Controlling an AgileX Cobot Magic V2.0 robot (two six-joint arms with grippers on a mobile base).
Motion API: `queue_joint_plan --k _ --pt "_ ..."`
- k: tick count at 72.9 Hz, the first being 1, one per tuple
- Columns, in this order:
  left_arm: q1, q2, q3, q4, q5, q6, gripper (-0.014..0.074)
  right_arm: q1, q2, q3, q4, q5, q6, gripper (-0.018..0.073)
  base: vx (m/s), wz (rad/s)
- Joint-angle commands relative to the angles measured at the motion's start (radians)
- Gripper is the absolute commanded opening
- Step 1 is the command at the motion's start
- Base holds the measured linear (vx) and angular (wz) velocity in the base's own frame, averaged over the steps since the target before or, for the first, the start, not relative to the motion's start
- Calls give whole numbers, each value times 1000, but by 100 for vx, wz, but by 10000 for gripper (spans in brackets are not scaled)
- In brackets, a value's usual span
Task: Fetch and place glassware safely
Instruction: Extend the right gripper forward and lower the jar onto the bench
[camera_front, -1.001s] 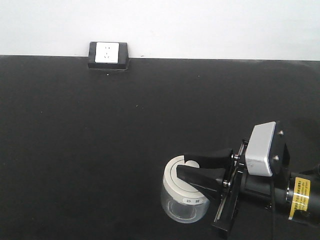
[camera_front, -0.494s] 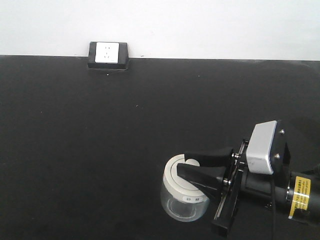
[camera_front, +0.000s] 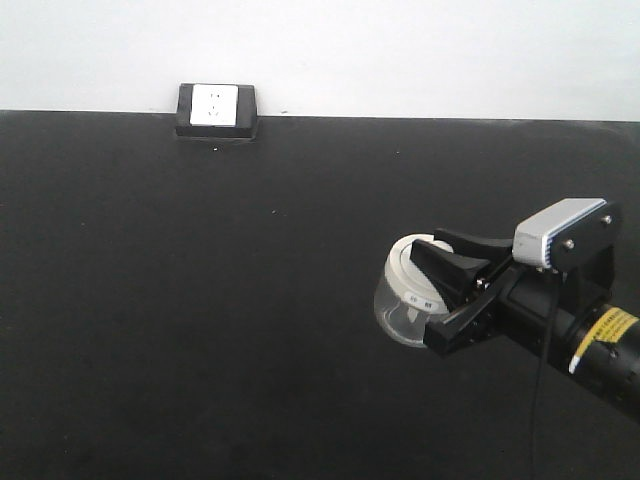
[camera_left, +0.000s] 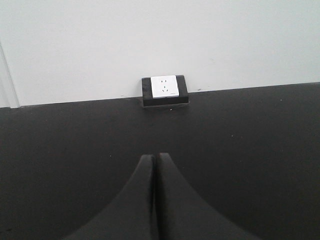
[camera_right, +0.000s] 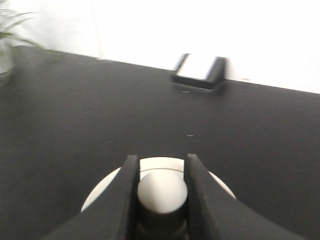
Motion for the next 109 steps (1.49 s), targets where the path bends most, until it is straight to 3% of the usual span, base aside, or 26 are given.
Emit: queue_joint_plan --k 1,26,45,76,91,109 --pt "-1 10 -28 -7 -72 -7 -7 1 31 -52 150 -93 -97 -1 0 0" --pt "-1 10 -28 -7 -72 -7 -7 1 330 -231 142 -105 -156 0 0 0" --pt "-1 10 -28 -7 -72 -7 -7 1 520 -265 143 -299 -264 10 0 0" --pt "-1 10 -28 -7 -72 -7 -7 1 625 -265 143 -362 -265 24 0 0" --pt "-1 10 -28 -7 -72 -7 -7 1 647 -265 143 -362 -332 33 0 0" --pt "-1 10 -28 -7 -72 -7 -7 1 654 -262 118 -356 -330 113 0 0"
